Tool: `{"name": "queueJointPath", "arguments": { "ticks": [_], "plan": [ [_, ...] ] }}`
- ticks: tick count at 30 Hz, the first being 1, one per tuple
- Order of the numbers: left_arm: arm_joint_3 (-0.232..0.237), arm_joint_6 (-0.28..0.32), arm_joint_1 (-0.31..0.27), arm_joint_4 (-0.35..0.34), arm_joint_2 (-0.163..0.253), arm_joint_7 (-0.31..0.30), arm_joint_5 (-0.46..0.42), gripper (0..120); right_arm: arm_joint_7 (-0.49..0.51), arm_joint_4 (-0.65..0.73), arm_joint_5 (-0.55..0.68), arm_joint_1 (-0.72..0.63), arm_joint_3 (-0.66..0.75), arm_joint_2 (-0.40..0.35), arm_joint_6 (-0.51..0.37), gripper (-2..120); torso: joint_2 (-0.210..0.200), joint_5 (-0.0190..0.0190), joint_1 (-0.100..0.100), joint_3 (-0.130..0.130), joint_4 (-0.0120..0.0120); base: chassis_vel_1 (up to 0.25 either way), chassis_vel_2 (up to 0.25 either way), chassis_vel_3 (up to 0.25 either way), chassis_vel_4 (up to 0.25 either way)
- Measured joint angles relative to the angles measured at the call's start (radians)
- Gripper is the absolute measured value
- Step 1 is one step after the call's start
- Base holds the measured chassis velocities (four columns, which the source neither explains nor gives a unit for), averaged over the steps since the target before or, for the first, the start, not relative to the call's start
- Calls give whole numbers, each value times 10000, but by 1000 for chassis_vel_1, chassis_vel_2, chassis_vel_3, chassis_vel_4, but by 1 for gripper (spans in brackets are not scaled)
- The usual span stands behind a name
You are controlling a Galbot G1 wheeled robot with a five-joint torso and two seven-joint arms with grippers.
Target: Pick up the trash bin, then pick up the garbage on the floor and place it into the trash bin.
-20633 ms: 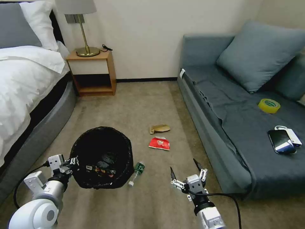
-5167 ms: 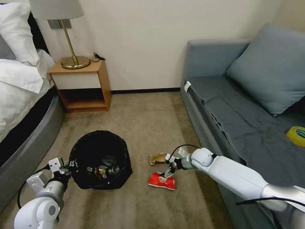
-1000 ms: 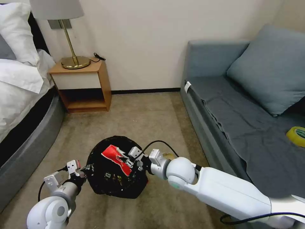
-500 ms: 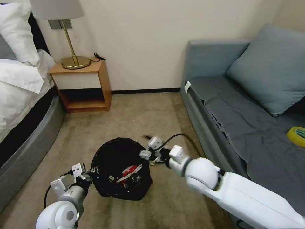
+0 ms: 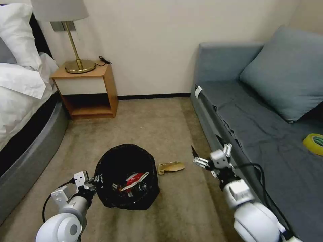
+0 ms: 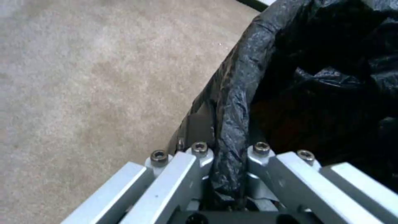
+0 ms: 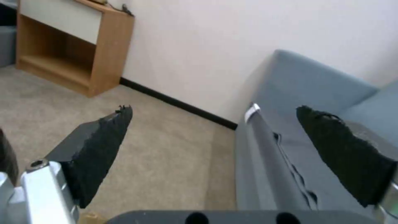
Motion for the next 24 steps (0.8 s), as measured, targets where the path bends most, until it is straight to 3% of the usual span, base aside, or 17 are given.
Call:
{"name": "queueJointPath", "arguments": {
  "ticks": [9, 16, 24],
  "plan": [
    [-220, -117, 20, 108, 352, 143, -74, 4, -200, 168, -1065, -1300, 291, 1242, 618, 100, 0, -3, 0, 1, 1, 0, 0, 0, 0],
    [-574, -86, -61, 117, 630, 143, -638, 4, -378, 214, -2107, -1882, 581, 2835, 901, 100, 0, -1, 0, 1, 0, 0, 0, 0, 0],
    [-860, -20, -48, 105, 853, 141, -1011, 4, -466, 257, -2612, -2379, 756, 3343, 1147, 100, 0, -1, 0, 1, 1, 0, 0, 0, 0]
  ]
}}
